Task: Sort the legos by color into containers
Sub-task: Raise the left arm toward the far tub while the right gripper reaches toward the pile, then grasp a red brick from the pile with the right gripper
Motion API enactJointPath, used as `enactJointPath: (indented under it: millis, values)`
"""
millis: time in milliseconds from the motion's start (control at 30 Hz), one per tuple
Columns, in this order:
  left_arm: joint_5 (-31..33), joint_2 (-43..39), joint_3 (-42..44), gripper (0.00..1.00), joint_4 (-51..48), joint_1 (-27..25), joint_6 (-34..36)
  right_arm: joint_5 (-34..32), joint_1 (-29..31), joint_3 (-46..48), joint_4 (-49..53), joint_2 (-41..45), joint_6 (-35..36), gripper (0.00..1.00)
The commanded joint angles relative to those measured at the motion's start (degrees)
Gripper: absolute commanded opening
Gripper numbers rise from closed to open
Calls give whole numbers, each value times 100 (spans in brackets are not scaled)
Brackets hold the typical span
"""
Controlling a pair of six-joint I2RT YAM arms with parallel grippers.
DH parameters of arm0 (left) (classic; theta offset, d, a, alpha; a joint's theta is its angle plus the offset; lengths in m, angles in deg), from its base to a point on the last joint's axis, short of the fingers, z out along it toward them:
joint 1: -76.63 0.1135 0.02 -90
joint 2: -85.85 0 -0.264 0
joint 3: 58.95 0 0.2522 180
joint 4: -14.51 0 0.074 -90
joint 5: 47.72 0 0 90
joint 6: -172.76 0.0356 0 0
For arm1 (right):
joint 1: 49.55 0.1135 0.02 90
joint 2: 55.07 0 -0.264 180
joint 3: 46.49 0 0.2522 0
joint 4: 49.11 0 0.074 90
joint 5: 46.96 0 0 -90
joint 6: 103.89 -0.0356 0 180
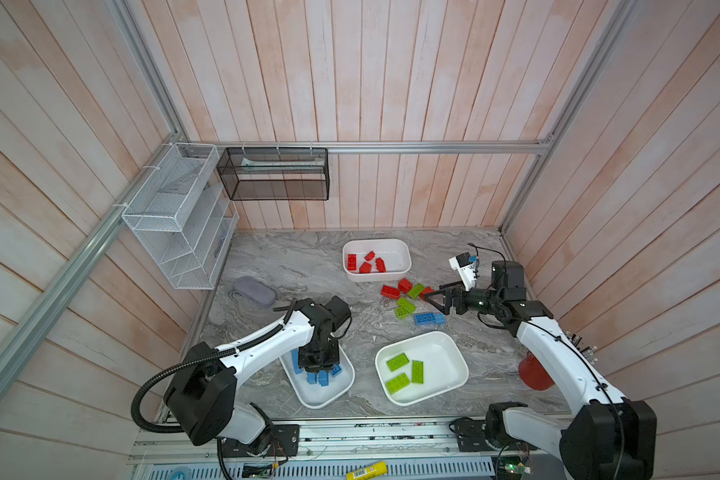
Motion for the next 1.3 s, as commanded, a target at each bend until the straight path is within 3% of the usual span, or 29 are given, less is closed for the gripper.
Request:
enactJointPath:
  millis: [0, 200, 333, 567, 633, 667, 967, 1267]
  values:
    - [-95, 48, 216, 27, 329, -16, -220, -16, 71, -9, -118, -66, -29, 98]
    - [-14, 279, 270, 41, 406, -11, -163, -132, 74, -101, 67, -39, 119, 98]
    - [285, 252, -565, 64, -11, 152, 103, -169, 61, -163, 60, -90, 143, 98]
    - [274, 263, -2122, 79, -68, 789, 1122, -204, 131, -347, -7, -374, 181, 98]
    - [154, 290, -2420, 89, 187, 949, 1482, -400, 287, -522, 123, -553, 412, 98]
    - [0, 300, -2486, 100, 376, 1024, 1625, -457, 338, -596, 177, -657, 517, 98]
    - [-1843, 343, -2332, 100, 2787, 1576, 1775, -1199, 1102, -1459, 379, -1919, 1542, 98]
    - [-2566, 160, -1658, 100, 3504, 1995, 1500, -1968, 1656, -2382, 809, -3428, 2931, 90]
